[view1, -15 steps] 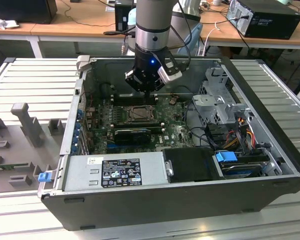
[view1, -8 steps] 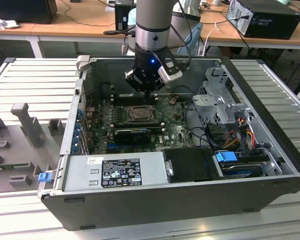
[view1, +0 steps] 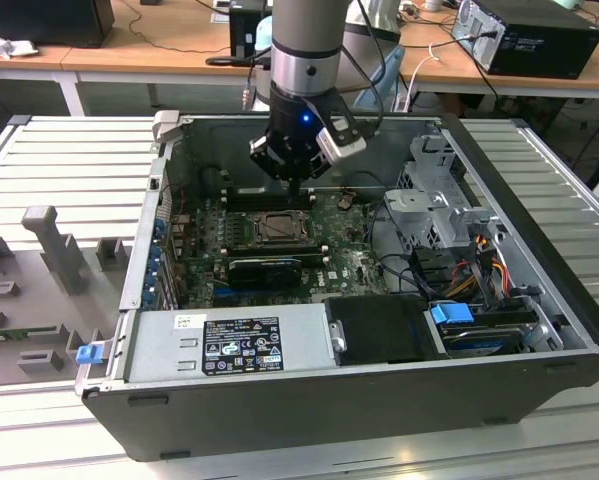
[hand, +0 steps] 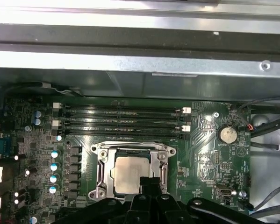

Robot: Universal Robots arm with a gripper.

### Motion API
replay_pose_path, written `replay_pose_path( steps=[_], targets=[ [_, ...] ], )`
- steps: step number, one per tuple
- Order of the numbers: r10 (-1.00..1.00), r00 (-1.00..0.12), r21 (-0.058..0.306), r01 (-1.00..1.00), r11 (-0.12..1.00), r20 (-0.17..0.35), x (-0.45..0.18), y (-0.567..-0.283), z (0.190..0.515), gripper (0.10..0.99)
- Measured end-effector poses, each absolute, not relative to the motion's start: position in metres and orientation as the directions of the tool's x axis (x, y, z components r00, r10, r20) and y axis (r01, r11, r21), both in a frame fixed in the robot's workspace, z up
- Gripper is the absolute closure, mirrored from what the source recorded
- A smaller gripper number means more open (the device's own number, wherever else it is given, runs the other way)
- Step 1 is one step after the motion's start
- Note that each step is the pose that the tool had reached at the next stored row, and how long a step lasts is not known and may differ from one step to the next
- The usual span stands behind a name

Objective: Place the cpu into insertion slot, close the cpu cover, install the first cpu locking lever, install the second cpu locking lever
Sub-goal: 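Install the second cpu locking lever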

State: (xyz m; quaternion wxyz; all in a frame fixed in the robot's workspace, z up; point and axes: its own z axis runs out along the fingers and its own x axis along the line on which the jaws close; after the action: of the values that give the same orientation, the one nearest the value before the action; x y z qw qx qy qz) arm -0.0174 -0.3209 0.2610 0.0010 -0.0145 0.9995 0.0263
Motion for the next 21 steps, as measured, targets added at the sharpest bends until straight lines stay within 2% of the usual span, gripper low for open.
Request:
replay_pose_path(
  steps=[21],
  targets=[
    [-0.029, -1.0, 0.053, -0.029, 0.998, -0.003, -0.018, -0.346, 0.268, 0.98]
  ],
)
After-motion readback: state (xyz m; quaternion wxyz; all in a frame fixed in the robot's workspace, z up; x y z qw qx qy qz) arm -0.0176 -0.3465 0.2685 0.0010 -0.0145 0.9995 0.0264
